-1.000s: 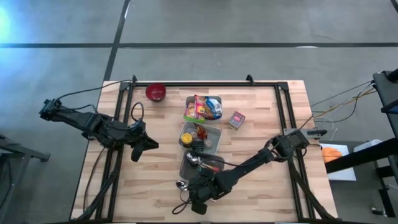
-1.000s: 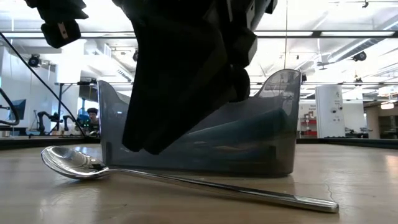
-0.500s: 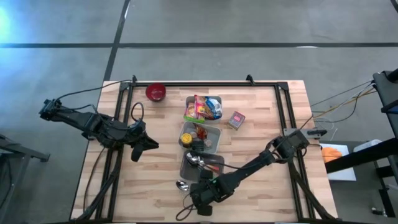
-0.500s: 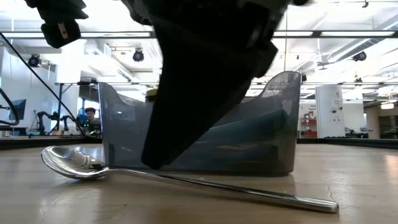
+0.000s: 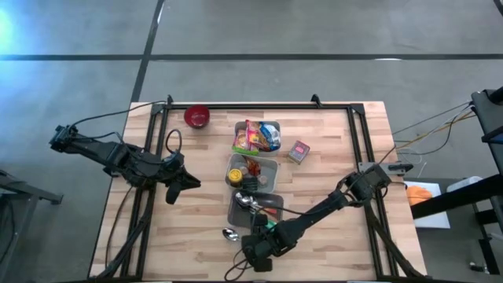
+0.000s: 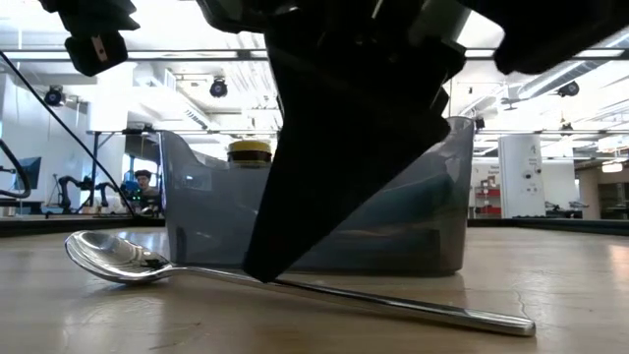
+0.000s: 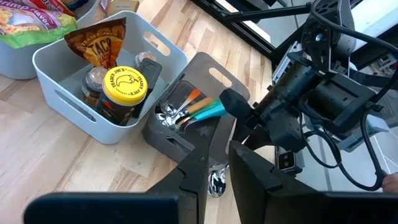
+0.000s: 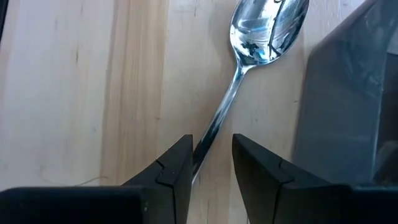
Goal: Pick & Place Food Item
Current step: Put the silver spoon into the black bin
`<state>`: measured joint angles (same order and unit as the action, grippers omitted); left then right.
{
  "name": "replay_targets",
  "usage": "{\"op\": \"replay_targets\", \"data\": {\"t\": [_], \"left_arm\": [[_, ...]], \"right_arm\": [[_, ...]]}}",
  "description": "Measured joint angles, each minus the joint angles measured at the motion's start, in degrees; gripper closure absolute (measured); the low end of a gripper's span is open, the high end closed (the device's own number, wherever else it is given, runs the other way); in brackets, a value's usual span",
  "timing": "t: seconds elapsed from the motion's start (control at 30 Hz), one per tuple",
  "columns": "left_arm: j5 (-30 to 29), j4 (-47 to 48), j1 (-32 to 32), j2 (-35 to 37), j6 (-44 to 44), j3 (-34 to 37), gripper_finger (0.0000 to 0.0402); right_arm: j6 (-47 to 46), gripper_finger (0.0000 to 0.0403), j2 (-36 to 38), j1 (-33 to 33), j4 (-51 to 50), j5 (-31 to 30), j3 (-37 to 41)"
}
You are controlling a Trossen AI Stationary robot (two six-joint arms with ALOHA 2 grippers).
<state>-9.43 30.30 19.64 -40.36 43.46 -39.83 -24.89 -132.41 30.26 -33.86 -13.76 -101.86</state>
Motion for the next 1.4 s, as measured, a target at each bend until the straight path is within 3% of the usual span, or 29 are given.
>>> {"op": "replay_targets", "data": {"t": [0.47, 1.27, 1.4], "left_arm": [[0.0, 0.0, 0.0, 0.0, 0.0, 0.0, 0.0335], [0.0, 0.0, 0.0, 0.0, 0.0, 0.0, 0.0335], [0.0, 0.0, 0.0, 0.0, 0.0, 0.0, 0.0335]], "right_arm": [[9.5, 0.0294, 0.0, 1.3, -0.1, 0.1, 0.3], [8.9, 0.0294, -0.6, 1.4, 0.0, 0.2, 1.4], [8.7, 0.0317, -0.6, 1.4, 0.0, 0.3, 1.4]]}}
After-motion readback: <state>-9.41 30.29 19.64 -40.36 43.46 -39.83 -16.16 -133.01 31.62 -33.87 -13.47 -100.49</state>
